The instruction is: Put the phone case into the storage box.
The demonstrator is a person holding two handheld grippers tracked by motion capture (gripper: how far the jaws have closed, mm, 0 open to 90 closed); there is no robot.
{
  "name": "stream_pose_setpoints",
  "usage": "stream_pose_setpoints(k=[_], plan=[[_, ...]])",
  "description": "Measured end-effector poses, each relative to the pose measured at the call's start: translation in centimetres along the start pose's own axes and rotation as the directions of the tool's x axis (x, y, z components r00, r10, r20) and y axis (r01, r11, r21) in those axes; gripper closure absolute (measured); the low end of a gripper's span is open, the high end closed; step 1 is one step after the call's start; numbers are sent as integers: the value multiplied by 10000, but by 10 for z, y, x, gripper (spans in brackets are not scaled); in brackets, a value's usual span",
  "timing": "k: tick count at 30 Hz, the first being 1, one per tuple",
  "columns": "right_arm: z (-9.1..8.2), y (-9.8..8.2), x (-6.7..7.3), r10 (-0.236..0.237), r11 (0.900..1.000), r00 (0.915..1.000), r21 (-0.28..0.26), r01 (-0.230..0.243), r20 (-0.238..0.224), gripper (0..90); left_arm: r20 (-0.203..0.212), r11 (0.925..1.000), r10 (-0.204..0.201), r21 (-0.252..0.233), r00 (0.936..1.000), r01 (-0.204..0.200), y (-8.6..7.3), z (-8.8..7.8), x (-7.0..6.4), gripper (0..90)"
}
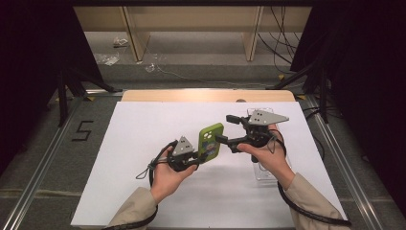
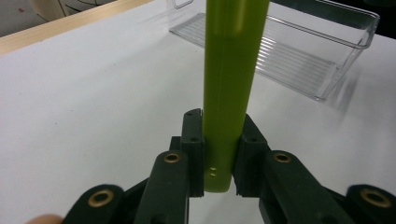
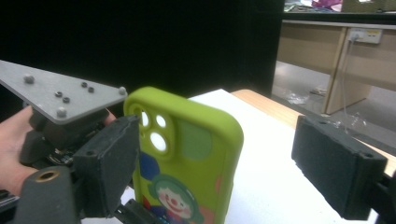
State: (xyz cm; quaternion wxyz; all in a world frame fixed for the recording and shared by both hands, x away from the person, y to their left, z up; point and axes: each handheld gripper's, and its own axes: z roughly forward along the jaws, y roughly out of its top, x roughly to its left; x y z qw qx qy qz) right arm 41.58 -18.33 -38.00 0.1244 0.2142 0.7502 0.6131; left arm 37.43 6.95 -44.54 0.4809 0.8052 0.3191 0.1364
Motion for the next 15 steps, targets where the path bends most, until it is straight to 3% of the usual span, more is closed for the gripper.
stream_pose_setpoints(k=[15], plan=[[8, -7, 5, 311, 9995, 9965, 10, -313, 781, 102, -357, 9995, -305, -76, 9989, 302, 2, 2, -1, 766]])
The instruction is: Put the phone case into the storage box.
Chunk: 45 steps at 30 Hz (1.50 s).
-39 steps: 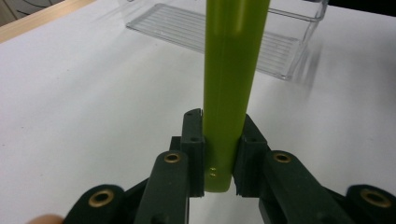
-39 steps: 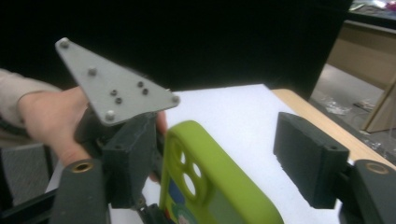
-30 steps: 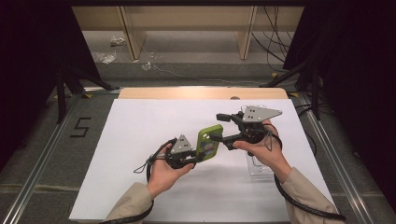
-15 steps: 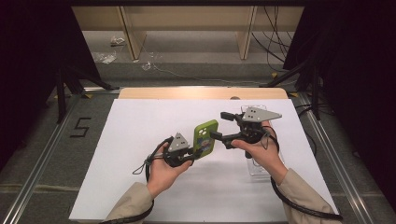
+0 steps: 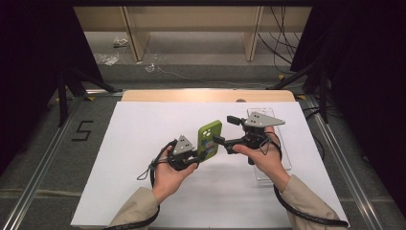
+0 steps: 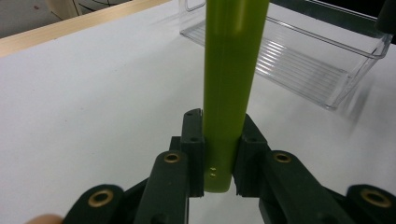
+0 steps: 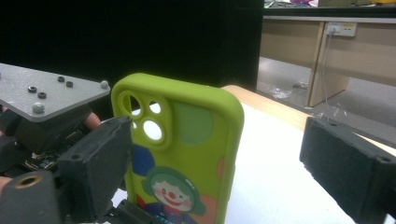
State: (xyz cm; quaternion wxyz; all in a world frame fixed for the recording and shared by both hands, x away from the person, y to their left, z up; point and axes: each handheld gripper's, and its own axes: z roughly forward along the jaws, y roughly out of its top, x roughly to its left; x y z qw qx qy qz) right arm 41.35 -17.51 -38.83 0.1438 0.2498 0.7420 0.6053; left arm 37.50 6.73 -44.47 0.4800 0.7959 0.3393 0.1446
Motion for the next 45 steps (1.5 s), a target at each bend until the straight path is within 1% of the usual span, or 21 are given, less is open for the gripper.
stream_pose_setpoints(k=[5, 9, 12, 17, 24, 32, 37, 41, 45], plan=[[4, -1, 4, -18, 10000, 10000, 85, 18, 74, 66, -77, 10000, -67, 8, 9999, 67, 0, 1, 0, 766], [6, -3, 8, -55, 9999, 9998, 92, 53, 191, 57, -103, 9999, -121, 18, 9999, 121, 0, 2, -1, 766], [8, -3, 9, 3, 10000, 9997, 49, -4, 262, 54, -150, 9999, -165, 13, 9998, 165, 0, 3, -1, 766], [13, -5, 12, 87, 9999, 9997, 137, -90, 232, 46, -173, 9998, -216, 27, 9996, 217, 0, 5, -2, 766], [15, -6, 12, 168, 9998, 9985, 106, -174, 528, 41, -204, 9997, -234, 49, 9995, 235, 2, 7, -4, 766], [22, -7, 14, 209, 9995, 9978, 210, -223, 631, 35, -197, 9997, -216, 79, 9996, 217, 2, 11, -8, 766], [24, -8, 14, 287, 9994, 9969, 157, -299, 727, 36, -188, 9996, -244, 118, 9995, 247, 2, 13, -9, 766], [27, -8, 15, 326, 9993, 9958, 130, -339, 861, 37, -271, 9995, -313, 98, 9991, 316, 2, 13, -9, 766], [28, -9, 16, 369, 9992, 9927, 85, -382, 1149, 39, -382, 9989, -444, 101, 9983, 448, 2, 14, -9, 766]])
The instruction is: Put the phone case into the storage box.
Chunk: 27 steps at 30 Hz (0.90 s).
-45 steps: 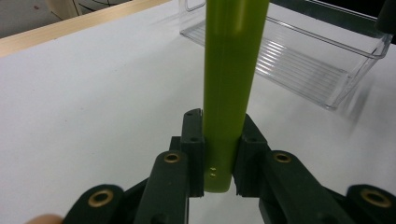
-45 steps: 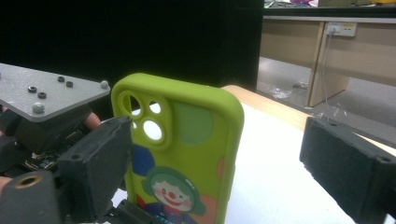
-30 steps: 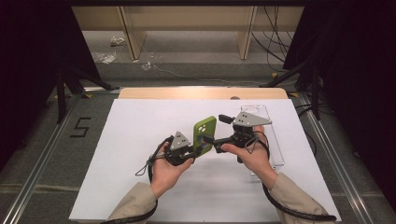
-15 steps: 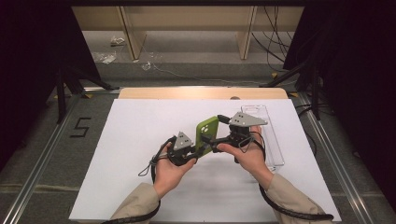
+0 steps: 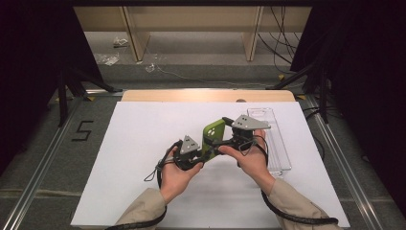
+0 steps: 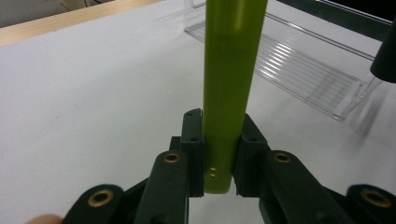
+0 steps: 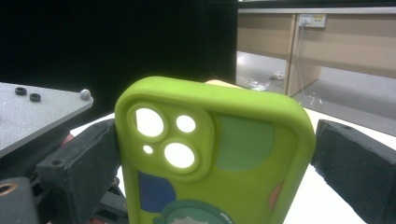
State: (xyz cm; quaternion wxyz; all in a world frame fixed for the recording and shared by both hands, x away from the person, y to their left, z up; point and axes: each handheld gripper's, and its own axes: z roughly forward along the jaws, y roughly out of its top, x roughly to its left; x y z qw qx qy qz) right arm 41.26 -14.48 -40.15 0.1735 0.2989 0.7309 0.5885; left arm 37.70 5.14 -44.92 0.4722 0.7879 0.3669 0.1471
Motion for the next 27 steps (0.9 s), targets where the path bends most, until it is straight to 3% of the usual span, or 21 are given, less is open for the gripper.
stream_pose_setpoints(k=[27], plan=[[3, -3, 6, -44, 9997, 9992, -223, 53, 409, 140, -126, 10000, -27, -82, 9999, 26, 1, 1, -3, 765]])
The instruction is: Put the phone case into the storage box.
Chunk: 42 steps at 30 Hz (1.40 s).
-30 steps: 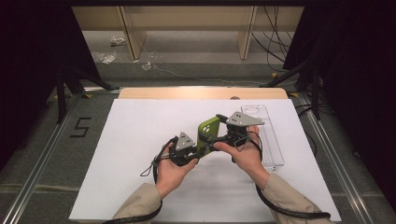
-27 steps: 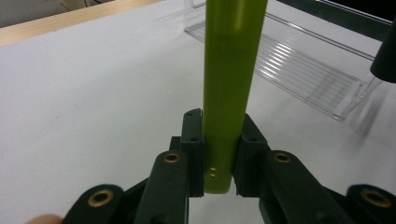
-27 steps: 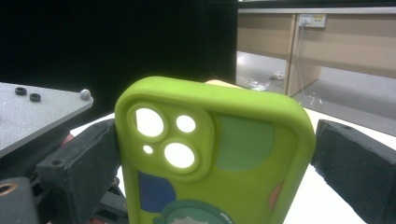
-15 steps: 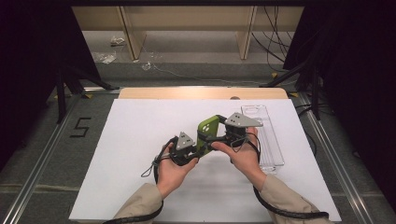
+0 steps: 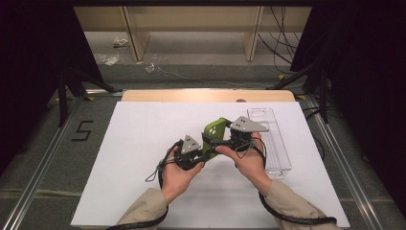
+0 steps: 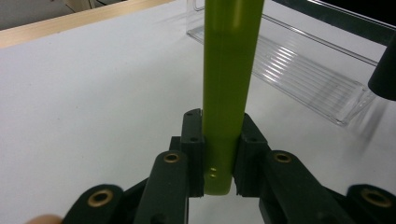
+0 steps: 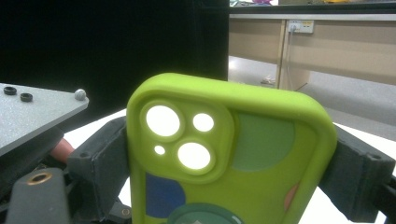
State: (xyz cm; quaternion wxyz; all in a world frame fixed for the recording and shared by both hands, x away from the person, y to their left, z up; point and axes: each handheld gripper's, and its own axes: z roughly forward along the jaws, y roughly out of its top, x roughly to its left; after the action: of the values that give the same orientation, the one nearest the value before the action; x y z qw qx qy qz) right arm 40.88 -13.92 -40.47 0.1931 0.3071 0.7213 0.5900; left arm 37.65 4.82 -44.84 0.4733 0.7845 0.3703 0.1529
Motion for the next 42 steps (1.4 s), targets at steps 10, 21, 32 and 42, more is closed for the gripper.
stream_pose_setpoints(k=[10, 21, 32, 42], plan=[[-1, 1, -1, -73, 10000, 9998, -6, 73, -191, 153, 12, 9999, 112, -70, 9999, -112, 0, 0, 0, 762], [-4, 6, -2, -195, 9997, 9991, -169, 189, -373, 160, 3, 9986, 415, -314, 9991, -415, 3, -5, 1, 707], [-9, 10, -9, -245, 9996, 9993, -133, 241, -281, 162, 273, 9884, 1520, -18, 9880, -1520, 6, -14, 2, 243], [-16, 15, -18, -294, 9995, 9994, -75, 292, -188, 162, 600, 9769, 2020, 592, 9775, -2055, 4, -21, 1, 0]])
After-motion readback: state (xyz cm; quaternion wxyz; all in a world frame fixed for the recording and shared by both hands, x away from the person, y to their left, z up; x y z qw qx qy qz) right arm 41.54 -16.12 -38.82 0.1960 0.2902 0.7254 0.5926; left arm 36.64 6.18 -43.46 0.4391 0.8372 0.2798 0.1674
